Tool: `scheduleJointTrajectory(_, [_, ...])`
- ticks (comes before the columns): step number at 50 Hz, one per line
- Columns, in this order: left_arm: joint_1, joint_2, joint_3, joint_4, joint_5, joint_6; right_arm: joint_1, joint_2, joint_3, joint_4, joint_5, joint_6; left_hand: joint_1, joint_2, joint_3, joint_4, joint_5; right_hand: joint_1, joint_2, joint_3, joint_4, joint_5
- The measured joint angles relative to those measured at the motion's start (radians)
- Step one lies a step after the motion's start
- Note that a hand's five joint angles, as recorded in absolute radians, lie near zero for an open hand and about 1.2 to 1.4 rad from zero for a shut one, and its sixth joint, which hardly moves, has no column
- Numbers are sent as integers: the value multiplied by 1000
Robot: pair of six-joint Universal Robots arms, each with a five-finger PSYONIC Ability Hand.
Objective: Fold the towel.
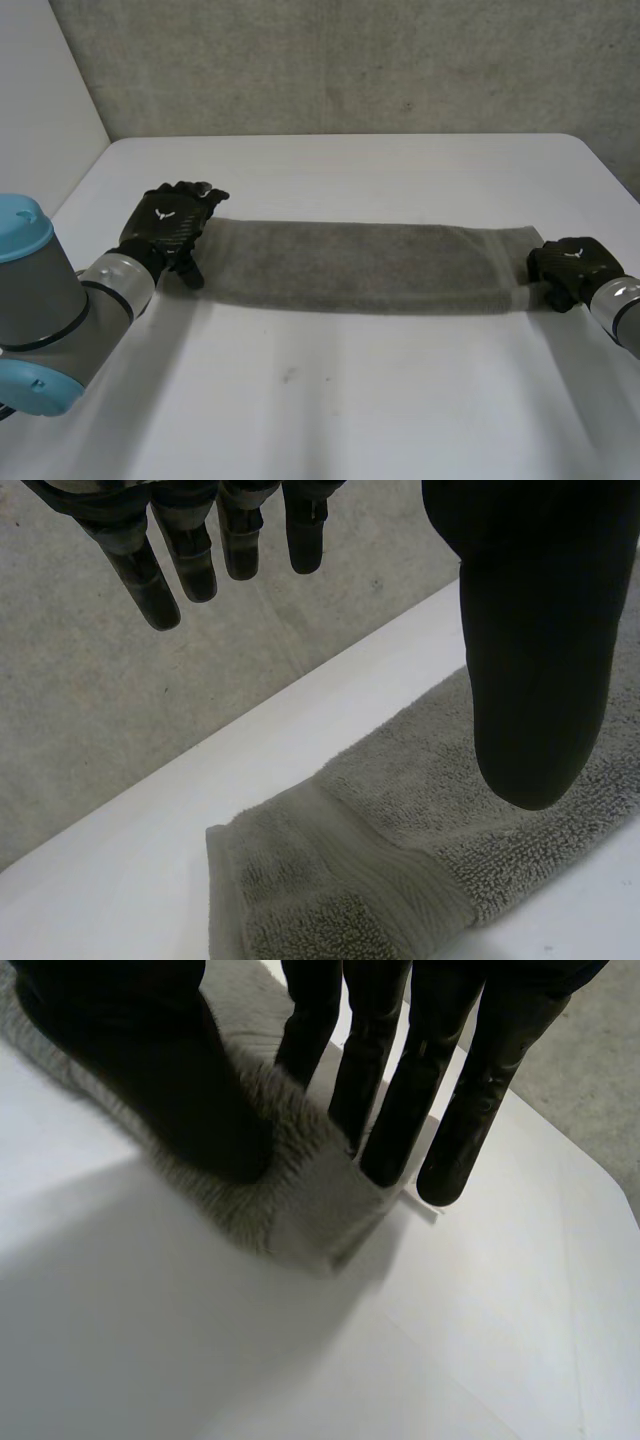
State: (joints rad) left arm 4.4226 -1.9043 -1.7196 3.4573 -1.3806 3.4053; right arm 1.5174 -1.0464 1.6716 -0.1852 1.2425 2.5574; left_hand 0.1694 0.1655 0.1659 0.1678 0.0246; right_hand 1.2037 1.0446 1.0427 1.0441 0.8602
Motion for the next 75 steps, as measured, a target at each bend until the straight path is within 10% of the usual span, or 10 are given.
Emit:
scheduleJointTrajectory(26, [9, 1, -1, 2, 0, -1, -219, -31, -263, 211, 20, -127, 0, 0, 0, 0, 0, 182, 168, 169, 172, 172])
scheduleJointTrajectory(41, [13, 9, 0, 2, -2, -1, 575, 116, -651, 213, 108, 55, 0, 0, 0, -1, 0, 182, 168, 173, 173, 174])
scheduleJointTrajectory(50, [14, 10, -3, 2, -2, -1, 827, 330, -743, 216, 125, 41, 0, 0, 0, -1, 0, 124, 117, 119, 129, 139])
scheduleJointTrajectory(52, [15, 10, -3, 2, -2, -1, 858, 367, -740, 220, 129, 33, 0, 0, 0, -1, 0, -339, -329, -323, -301, -264])
scheduleJointTrajectory(58, [16, 10, -3, 2, -1, -1, 819, 304, -660, 225, 157, 42, 0, 0, 0, -1, 0, -959, -823, -822, -817, -788])
scheduleJointTrajectory(75, [5, 10, -2, 3, 0, -1, 416, -85, -122, 148, 94, 152, 0, 0, 0, -1, 0, -1018, -875, -877, -871, -832])
